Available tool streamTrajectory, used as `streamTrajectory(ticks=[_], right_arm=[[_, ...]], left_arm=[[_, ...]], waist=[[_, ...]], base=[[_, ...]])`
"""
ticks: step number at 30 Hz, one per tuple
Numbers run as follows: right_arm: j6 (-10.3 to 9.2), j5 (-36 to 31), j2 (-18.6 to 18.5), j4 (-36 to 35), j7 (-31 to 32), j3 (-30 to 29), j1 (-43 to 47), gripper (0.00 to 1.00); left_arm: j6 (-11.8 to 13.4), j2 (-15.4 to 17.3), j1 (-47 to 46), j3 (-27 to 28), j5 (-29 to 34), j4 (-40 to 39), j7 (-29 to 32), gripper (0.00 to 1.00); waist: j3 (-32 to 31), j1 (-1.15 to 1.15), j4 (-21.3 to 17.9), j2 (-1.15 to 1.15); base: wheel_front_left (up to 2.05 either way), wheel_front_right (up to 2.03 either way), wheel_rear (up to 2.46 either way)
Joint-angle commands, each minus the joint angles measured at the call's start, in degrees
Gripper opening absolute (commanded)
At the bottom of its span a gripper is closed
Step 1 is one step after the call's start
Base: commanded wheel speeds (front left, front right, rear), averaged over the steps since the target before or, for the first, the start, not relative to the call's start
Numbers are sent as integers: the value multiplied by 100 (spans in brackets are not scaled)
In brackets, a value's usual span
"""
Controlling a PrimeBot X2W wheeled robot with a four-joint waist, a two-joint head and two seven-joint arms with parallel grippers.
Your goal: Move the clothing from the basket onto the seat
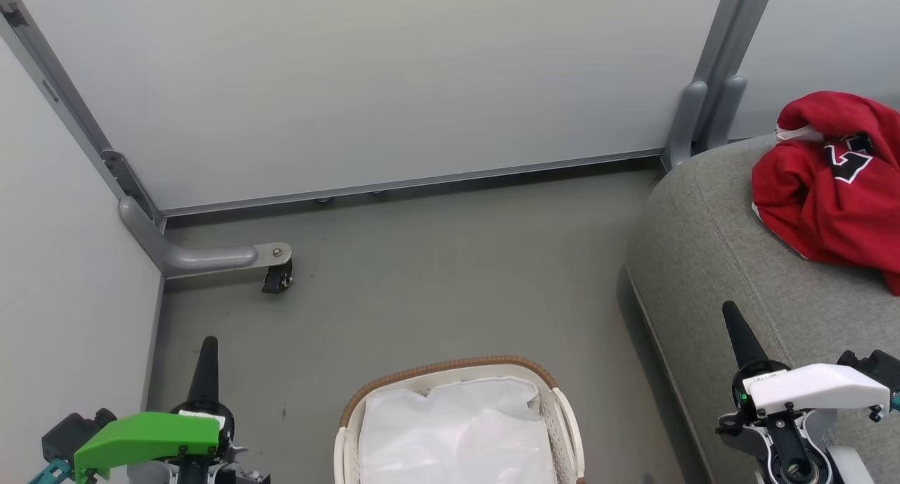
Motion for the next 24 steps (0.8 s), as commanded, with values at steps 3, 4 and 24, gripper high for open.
streamTrajectory(ticks=[3, 4, 24], right_arm=[[-2, 244, -37, -84, 69, -38, -10, 0], [-2, 300, -37, -89, 87, -43, -9, 0], [-3, 1249, -44, -170, 330, -139, 4, 0]], left_arm=[[-48, 48, -164, 60, -210, -63, 55, 0], [-56, 48, -169, 71, -259, -63, 68, 0], [-143, 40, -293, 254, -1090, -71, 326, 0]], waist=[[2, 0, -9, 0], [2, 0, -11, 0], [11, 0, -64, 0]], base=[[0, 0, 0], [0, 0, 0], [0, 0, 0]])
